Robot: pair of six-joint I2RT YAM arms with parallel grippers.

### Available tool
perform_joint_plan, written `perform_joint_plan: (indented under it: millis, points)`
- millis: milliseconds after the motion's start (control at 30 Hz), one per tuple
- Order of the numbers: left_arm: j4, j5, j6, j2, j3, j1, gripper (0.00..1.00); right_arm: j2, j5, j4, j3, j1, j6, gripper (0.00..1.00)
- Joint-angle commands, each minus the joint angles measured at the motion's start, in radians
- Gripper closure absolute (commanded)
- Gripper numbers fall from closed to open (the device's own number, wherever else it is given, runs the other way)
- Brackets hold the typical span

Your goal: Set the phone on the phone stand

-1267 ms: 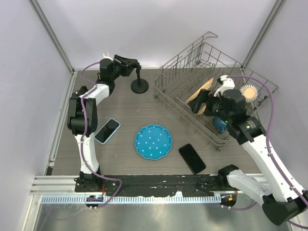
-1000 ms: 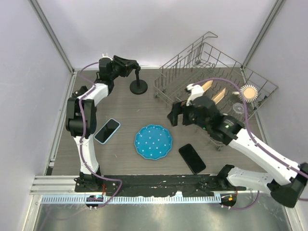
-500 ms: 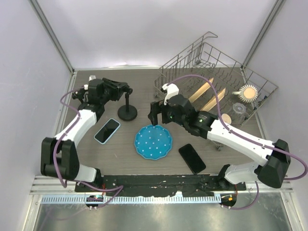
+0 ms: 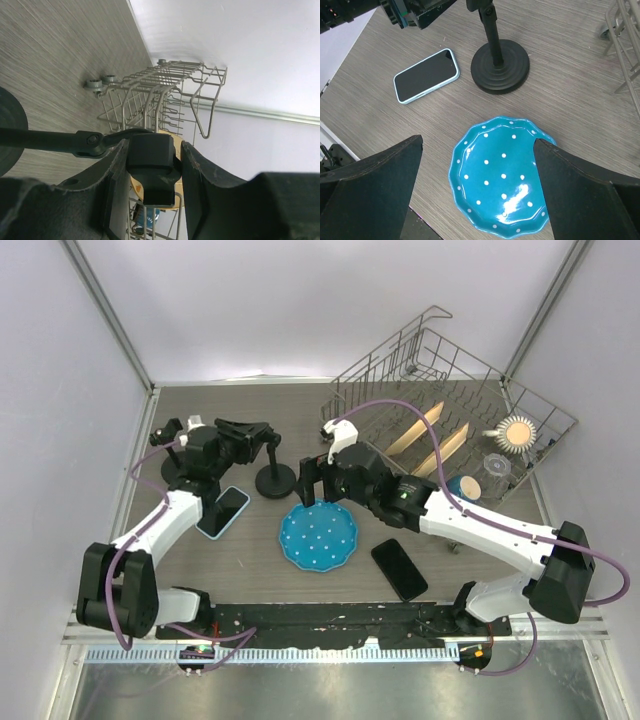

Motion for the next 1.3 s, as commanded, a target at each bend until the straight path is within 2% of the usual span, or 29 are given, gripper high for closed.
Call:
perform_joint_plan:
  millis: [0,33,67,100,200,300,367,467,500,533,600,700,833,900,933,1000,1133,1167,1267]
  points:
    - [0.220,0.052,-0.035,-0.036,-0.056,-0.009,0.96,-0.037,0.035,0.056,-0.005,0.007,0.023,0.02]
    - [0.249,0.064,-0.035,-0.041,-0.079,-0.007,0.72,-0.037,0.040,0.054,-0.008,0.009,0.024,0.02]
    - [0.249,0.070,-0.026,-0.058,-0.087,-0.009,0.56,-0.037,0.045,0.051,-0.008,0.009,0.026,0.02]
    - [0.243,0.078,-0.015,-0.068,-0.094,-0.009,0.31,-0.032,0.046,0.048,-0.010,0.009,0.026,0.02]
    - [0.145,0.123,0.048,-0.133,-0.091,-0.007,0.10,-0.017,0.068,0.037,-0.005,0.009,0.029,0.02]
    - [0.026,0.182,0.140,-0.212,-0.090,-0.004,0.03,0.000,0.075,0.040,0.010,0.009,0.015,0.02]
    - [-0.103,0.225,0.216,-0.255,-0.074,0.008,0.02,0.020,0.072,0.045,0.038,0.009,0.007,0.02]
    - [-0.329,0.248,0.407,-0.300,0.002,0.019,0.00,0.061,0.022,0.062,0.087,0.003,0.022,0.02]
    - [-0.382,0.270,0.504,-0.277,0.063,0.022,0.00,0.074,0.007,0.065,0.104,-0.009,0.039,0.02]
    - [-0.515,0.276,0.542,-0.257,0.099,0.036,0.00,0.089,-0.009,0.069,0.134,-0.016,0.062,0.02]
    - [-0.622,0.351,0.612,-0.195,0.171,0.068,0.00,0.135,-0.061,0.085,0.172,-0.040,0.159,0.02]
    - [-0.601,0.469,0.622,-0.168,0.189,0.149,0.00,0.186,-0.110,0.126,0.199,-0.045,0.211,0.02]
    - [-0.663,0.352,0.660,-0.167,0.213,0.168,0.04,0.236,-0.125,0.134,0.226,-0.085,0.344,0.02]
    - [-0.622,0.333,0.656,-0.170,0.187,0.172,0.13,0.262,-0.156,0.148,0.214,-0.123,0.491,0.04]
    - [-0.599,0.334,0.652,-0.168,0.176,0.172,0.14,0.270,-0.196,0.183,0.205,-0.152,0.530,0.05]
    - [-0.543,0.337,0.645,-0.156,0.153,0.174,0.16,0.278,-0.208,0.229,0.181,-0.160,0.570,0.05]
    - [-0.426,0.386,0.617,-0.128,0.117,0.174,0.29,0.285,-0.192,0.302,0.162,-0.161,0.613,0.06]
    - [-0.404,0.406,0.610,-0.124,0.098,0.174,0.35,0.288,-0.192,0.312,0.159,-0.163,0.618,0.07]
    - [-0.328,0.414,0.605,-0.124,0.073,0.174,0.40,0.307,-0.207,0.355,0.150,-0.168,0.645,0.07]
